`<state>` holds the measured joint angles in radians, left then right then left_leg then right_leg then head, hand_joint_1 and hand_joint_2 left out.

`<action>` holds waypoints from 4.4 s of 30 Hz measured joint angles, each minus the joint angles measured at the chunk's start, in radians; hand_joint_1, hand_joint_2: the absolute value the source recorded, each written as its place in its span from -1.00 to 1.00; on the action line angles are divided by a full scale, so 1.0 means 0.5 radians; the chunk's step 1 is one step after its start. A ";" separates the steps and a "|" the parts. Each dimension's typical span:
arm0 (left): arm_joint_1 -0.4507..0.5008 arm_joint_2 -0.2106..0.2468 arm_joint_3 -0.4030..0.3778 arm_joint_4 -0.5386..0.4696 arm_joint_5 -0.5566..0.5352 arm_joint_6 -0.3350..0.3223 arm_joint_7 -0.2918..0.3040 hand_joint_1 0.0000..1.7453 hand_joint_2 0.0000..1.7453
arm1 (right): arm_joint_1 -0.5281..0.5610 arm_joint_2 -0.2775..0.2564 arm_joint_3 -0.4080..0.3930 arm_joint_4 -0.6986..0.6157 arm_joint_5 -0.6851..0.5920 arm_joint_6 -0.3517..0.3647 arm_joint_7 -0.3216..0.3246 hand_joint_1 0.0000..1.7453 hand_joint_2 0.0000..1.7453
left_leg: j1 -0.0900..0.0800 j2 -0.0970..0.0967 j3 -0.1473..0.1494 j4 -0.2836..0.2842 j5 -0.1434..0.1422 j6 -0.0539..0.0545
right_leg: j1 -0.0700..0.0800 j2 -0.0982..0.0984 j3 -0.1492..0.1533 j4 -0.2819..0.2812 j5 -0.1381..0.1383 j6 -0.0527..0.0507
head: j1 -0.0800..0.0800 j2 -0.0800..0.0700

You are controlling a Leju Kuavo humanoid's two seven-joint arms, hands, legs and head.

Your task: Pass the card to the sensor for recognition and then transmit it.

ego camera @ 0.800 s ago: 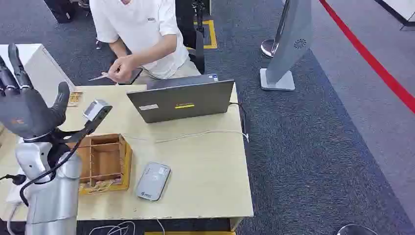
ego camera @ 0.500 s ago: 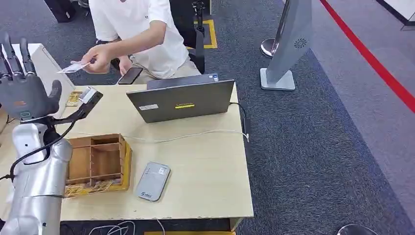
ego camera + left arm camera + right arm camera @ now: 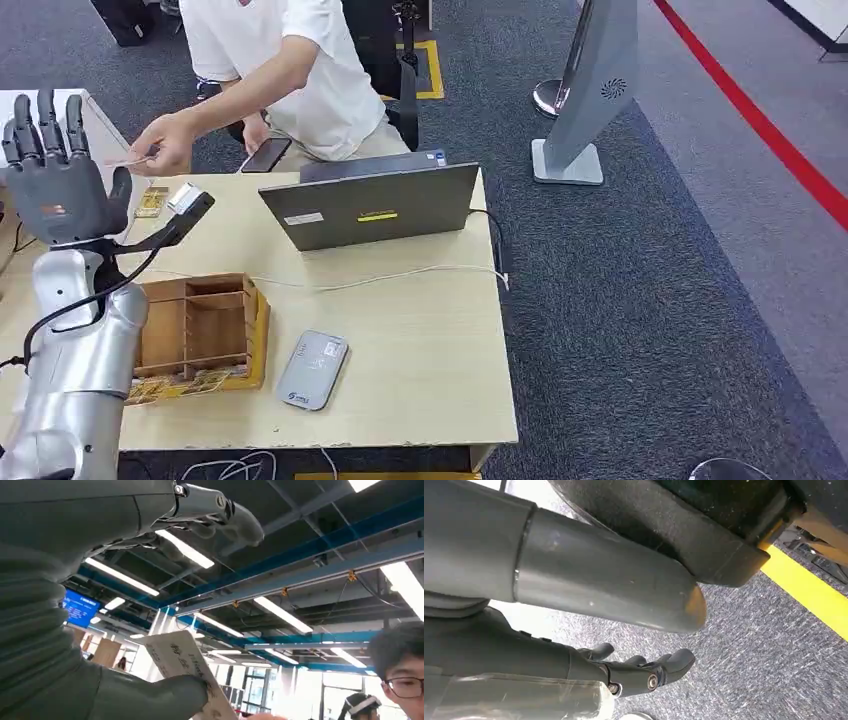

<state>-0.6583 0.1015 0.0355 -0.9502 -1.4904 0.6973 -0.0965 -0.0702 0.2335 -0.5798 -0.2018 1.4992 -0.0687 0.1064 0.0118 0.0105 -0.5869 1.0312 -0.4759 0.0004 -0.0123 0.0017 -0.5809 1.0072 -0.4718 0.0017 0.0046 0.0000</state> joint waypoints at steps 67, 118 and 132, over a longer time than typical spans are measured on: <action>1.639 -0.313 -0.493 -1.459 0.162 -0.031 -0.059 1.00 1.00 | 0.012 0.009 -0.134 0.027 -0.207 -0.087 0.106 -1.00 -1.00 | 0.000 0.005 0.003 -0.001 -0.013 0.003 | 0.000 0.004 0.003 -0.004 -0.009 0.007 | -0.008 0.000; 1.350 -0.134 -0.958 -0.334 0.205 -0.114 0.150 1.00 1.00 | 0.010 0.009 -0.134 0.027 -0.123 -0.051 0.065 -1.00 -1.00 | -0.001 0.005 0.002 -0.001 -0.013 0.003 | 0.000 0.003 0.004 -0.003 -0.009 0.007 | -0.008 0.000; 1.376 -0.146 -0.830 -0.698 0.012 -0.010 0.009 1.00 1.00 | 0.010 0.009 -0.134 0.027 -0.066 -0.043 0.065 -1.00 -1.00 | -0.001 0.003 0.002 -0.001 -0.012 0.003 | 0.000 0.002 0.004 -0.003 -0.008 0.007 | -0.008 0.000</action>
<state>0.0296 0.0282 -0.3797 -1.2990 -1.4843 0.6924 -0.0919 -0.0651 0.2380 -0.6466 -0.1881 1.4664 -0.0904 0.1389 0.0113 0.0119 -0.5860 1.0309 -0.4821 0.0020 -0.0124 0.0029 -0.5791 1.0057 -0.4760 0.0052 0.0008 0.0000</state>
